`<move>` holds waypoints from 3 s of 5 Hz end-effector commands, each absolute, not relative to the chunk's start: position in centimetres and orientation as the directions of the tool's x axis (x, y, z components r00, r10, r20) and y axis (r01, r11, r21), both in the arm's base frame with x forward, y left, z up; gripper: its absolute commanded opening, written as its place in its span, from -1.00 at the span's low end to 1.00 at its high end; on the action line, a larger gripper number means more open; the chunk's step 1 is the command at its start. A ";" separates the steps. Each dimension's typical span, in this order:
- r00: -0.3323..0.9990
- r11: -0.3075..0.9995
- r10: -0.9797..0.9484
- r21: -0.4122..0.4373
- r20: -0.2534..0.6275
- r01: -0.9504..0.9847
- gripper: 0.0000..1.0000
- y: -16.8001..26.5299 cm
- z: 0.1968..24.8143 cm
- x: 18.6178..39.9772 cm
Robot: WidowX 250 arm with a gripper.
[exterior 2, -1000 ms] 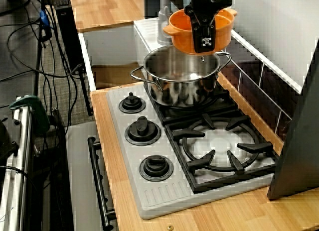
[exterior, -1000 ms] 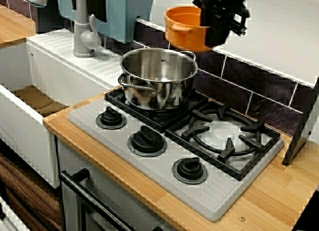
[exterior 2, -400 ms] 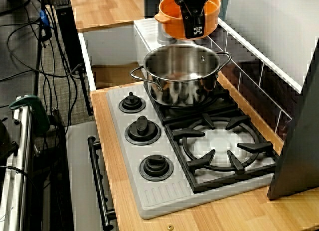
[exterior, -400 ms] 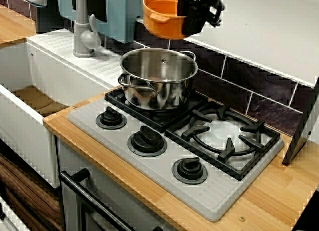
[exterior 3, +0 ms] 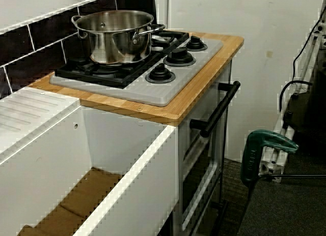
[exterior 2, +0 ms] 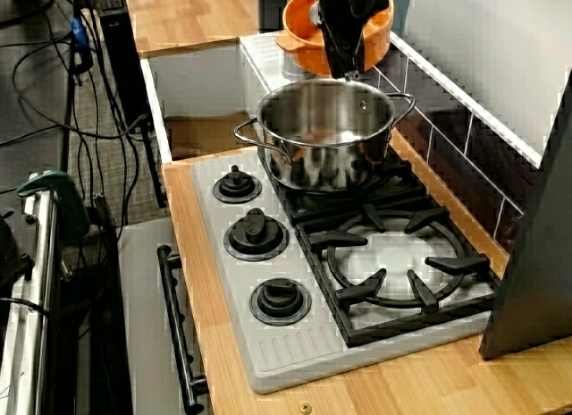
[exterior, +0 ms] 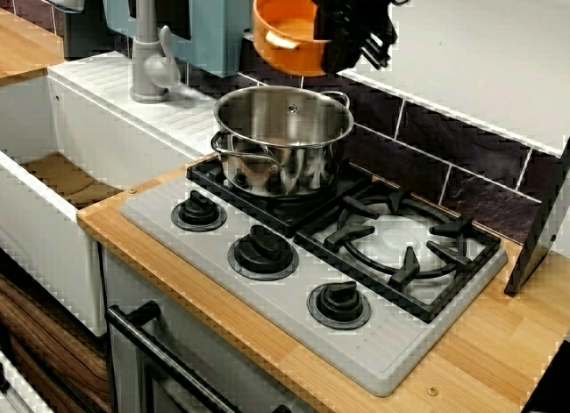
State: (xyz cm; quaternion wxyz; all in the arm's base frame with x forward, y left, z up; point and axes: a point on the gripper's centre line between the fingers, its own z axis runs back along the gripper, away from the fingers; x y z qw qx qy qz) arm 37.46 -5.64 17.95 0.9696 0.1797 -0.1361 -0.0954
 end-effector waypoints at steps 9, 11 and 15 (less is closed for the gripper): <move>0.954 0.929 -0.115 -0.310 0.276 0.202 -1.00 -8.1 22.9 38.0; 0.954 0.865 -0.173 -0.424 0.247 0.266 -1.00 -9.3 23.7 37.0; 0.911 0.798 -0.336 -0.442 0.239 0.410 -1.00 -13.9 23.9 33.8</move>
